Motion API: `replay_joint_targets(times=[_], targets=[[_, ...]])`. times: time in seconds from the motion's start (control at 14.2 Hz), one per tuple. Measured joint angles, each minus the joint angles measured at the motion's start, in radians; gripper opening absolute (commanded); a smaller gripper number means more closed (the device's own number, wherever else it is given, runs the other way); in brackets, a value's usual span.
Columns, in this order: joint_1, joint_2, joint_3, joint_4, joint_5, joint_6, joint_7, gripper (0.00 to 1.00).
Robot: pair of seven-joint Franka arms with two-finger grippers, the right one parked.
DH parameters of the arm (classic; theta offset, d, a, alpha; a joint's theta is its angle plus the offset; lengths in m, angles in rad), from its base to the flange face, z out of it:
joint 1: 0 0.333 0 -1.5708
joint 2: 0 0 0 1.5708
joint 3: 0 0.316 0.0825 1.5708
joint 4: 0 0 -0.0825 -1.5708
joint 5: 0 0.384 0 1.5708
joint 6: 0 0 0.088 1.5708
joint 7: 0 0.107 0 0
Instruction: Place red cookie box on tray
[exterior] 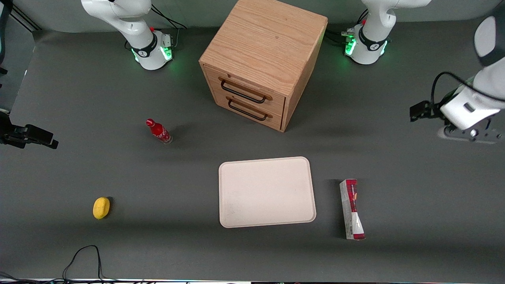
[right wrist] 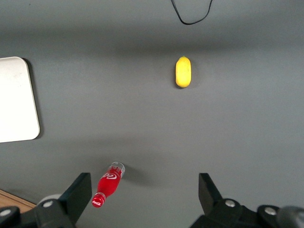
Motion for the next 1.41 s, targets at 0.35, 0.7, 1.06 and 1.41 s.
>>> replay_joint_targets(times=[0.35,0.7,1.06,1.41], targets=[[-0.075,0.305,-0.002,0.229,-0.063,0.114,-0.009,1.00],[-0.170,0.575,0.033,0.461,-0.065,0.269,-0.123,1.00],[-0.193,0.736,0.064,0.467,-0.065,0.513,-0.190,1.00],[-0.198,0.805,0.069,0.448,-0.065,0.590,-0.254,0.00]])
